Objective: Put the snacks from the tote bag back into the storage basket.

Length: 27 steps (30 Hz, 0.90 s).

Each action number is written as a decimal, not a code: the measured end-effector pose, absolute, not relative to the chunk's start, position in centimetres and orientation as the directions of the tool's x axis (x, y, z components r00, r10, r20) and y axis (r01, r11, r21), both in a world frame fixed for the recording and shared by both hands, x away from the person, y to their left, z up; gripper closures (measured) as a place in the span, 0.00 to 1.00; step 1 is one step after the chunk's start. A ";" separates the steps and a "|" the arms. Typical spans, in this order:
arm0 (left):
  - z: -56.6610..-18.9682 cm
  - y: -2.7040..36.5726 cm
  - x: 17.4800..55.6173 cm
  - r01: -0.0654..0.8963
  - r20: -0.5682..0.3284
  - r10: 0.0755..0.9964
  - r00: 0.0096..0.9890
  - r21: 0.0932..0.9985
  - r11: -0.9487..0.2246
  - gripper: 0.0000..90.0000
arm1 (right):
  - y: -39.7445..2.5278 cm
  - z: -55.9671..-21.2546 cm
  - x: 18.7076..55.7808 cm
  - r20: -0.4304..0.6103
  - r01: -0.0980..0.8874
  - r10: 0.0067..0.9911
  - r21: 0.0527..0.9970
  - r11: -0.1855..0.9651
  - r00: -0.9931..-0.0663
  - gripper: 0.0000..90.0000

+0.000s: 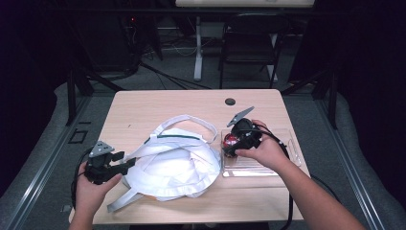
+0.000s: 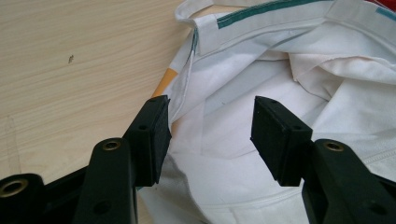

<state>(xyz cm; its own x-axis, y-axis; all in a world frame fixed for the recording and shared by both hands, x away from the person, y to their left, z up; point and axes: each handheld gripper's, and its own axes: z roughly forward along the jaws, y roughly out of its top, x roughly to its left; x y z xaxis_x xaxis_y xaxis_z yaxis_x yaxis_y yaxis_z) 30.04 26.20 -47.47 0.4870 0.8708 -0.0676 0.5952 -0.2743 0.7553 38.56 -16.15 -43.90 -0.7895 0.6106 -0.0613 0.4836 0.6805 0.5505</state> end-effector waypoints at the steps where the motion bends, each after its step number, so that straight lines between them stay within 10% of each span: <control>1: -47.5 26.2 30.0 0.596 -0.071 0.871 0.485 0.756 -0.271 0.52 | -16.1 -43.8 38.4 -0.056 0.484 0.609 0.550 0.681 -0.791 0.28; 27: -47.5 26.3 30.1 0.602 -0.074 0.876 0.477 0.754 -0.265 0.52 | -17.5 -42.7 32.0 -0.029 0.441 0.604 0.656 0.613 -0.797 0.36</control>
